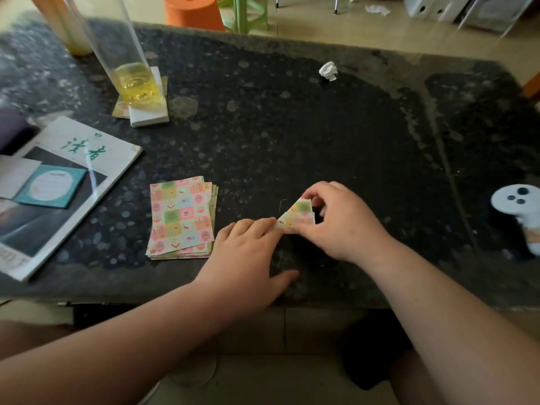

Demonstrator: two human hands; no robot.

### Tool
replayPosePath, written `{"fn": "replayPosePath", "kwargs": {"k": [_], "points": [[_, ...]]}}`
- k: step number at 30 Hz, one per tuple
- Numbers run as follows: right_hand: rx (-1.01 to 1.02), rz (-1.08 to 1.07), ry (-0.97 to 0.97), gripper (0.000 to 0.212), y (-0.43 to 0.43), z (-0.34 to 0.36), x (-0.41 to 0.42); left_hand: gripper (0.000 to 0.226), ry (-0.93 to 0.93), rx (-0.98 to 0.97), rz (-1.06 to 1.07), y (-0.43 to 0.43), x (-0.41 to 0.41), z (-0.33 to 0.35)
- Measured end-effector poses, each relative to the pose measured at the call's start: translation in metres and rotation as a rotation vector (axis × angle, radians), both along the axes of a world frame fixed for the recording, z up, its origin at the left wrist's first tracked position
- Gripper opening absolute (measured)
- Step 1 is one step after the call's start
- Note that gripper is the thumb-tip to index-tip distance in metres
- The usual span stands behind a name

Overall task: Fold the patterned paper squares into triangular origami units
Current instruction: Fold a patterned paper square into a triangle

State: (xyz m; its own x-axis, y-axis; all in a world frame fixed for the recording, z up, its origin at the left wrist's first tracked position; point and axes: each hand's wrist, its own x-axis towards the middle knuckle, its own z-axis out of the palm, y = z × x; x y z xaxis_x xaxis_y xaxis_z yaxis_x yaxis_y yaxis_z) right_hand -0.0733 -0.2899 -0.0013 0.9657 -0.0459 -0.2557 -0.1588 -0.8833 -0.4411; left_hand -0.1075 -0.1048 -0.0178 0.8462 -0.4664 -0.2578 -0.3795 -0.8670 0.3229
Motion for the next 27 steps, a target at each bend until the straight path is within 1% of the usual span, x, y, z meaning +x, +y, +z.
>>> {"fn": "replayPosePath", "kwargs": {"k": [1,2,4,6,7,8,10,11,12,14,17,19,21,24,27], "points": [[-0.003,0.022,0.030,0.052,0.002,-0.003,0.000,0.073,-0.009,-0.055,0.035,-0.001,0.002,0.001],[0.002,0.021,0.065,0.052,0.004,-0.006,0.001,0.068,-0.007,-0.105,0.076,-0.002,0.004,0.001],[0.039,-0.012,0.126,0.038,0.006,-0.005,0.003,0.065,0.053,-0.192,0.184,-0.002,0.013,0.003],[0.055,-0.011,0.165,0.025,0.005,-0.003,0.004,0.064,0.197,-0.295,0.324,-0.002,0.024,0.006],[0.045,0.016,0.164,0.022,0.004,-0.002,0.003,0.059,0.260,-0.341,0.379,-0.002,0.030,0.007],[0.038,0.050,0.146,0.020,0.002,-0.001,0.003,0.051,0.292,-0.369,0.409,-0.002,0.034,0.008],[0.050,0.100,0.103,0.022,-0.004,0.000,0.001,0.027,0.286,-0.417,0.431,-0.001,0.041,0.011],[0.079,0.111,0.084,0.022,-0.008,0.001,-0.001,0.018,0.284,-0.451,0.439,-0.001,0.043,0.013],[0.119,0.116,0.058,0.022,-0.011,0.002,-0.003,0.014,0.297,-0.481,0.448,-0.001,0.044,0.014],[0.196,0.120,-0.009,0.022,-0.016,0.002,-0.008,0.014,0.342,-0.538,0.475,-0.002,0.045,0.015],[0.275,0.128,-0.091,0.022,-0.023,-0.001,-0.014,0.012,0.420,-0.673,0.518,-0.006,0.048,0.013],[0.304,0.135,-0.148,0.023,-0.025,-0.002,-0.016,0.017,0.449,-0.726,0.504,-0.010,0.048,0.013],[0.320,0.141,-0.199,0.028,-0.026,-0.001,-0.018,0.022,0.446,-0.755,0.495,-0.013,0.047,0.012],[0.298,0.143,-0.209,0.031,-0.028,0.001,-0.018,0.025,0.456,-0.802,0.560,-0.017,0.048,0.009],[0.305,0.136,-0.190,0.022,-0.030,0.001,-0.018,0.023,0.498,-0.842,0.655,-0.017,0.052,0.004]]}}
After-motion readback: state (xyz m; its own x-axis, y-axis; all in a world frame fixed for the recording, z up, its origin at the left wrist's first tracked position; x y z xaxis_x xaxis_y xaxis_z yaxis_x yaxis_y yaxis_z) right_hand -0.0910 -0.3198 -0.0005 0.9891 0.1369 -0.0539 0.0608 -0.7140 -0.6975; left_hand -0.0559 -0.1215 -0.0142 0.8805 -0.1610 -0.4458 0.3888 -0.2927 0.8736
